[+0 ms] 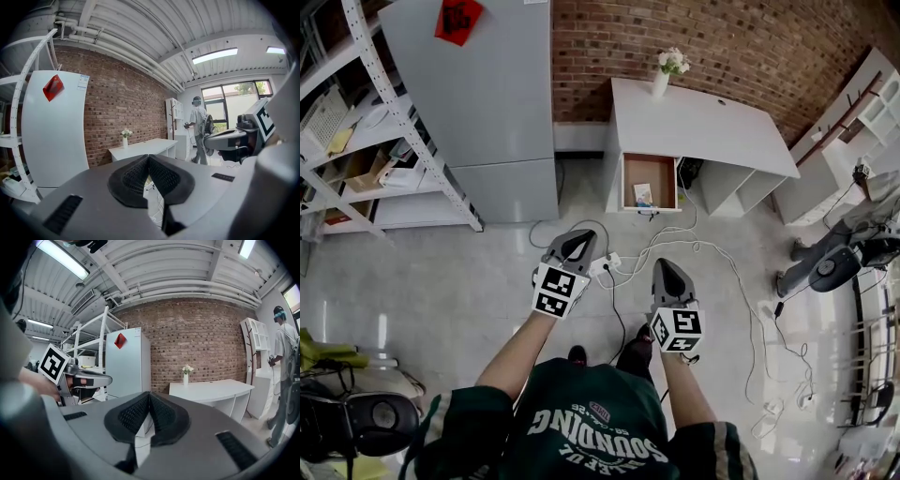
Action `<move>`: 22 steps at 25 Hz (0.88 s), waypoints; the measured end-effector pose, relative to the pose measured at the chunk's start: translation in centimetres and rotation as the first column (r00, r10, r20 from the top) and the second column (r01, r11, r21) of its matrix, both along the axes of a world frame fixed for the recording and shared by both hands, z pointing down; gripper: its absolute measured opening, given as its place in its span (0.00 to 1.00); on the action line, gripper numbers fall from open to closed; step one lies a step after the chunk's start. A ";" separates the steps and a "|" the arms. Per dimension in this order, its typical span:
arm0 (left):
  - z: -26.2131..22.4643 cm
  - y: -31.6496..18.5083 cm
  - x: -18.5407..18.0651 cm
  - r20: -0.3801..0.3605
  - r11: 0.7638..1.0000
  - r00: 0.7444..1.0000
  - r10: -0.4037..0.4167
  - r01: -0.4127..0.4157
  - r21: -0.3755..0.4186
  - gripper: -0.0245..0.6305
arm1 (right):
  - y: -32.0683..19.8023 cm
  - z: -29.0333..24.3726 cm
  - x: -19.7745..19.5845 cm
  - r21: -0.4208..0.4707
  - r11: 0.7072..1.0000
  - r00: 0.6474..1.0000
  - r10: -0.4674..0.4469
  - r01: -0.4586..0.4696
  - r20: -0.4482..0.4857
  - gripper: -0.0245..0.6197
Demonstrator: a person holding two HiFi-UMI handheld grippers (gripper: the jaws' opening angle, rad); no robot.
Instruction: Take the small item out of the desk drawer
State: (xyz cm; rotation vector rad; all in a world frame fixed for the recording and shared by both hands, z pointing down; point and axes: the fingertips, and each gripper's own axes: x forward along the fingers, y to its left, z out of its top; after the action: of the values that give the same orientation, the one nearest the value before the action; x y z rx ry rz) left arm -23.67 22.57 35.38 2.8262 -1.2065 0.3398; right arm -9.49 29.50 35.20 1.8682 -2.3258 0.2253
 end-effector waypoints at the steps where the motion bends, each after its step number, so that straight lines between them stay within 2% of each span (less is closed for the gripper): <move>1: -0.1 -0.2 0.1 -0.001 1.000 1.000 -0.004 0.004 0.004 0.06 | -0.2 -0.1 0.1 0.004 1.000 1.000 -0.004 0.004 -0.009 0.08; 10: 0.7 -3.1 2.0 0.014 0.999 0.999 -0.037 0.037 -0.012 0.06 | -3.6 0.2 1.9 -0.001 0.999 0.999 -0.044 0.044 0.002 0.08; 22: 1.3 -9.4 6.6 0.024 0.993 0.993 -0.112 0.113 -0.044 0.06 | -11.3 0.7 7.3 -0.028 0.993 0.993 -0.117 0.117 0.015 0.08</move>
State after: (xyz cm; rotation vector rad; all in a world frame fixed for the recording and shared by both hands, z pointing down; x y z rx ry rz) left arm -17.05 13.20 36.73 2.7093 -1.3372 0.3870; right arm -2.22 18.21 35.94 1.7156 -2.4179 0.2559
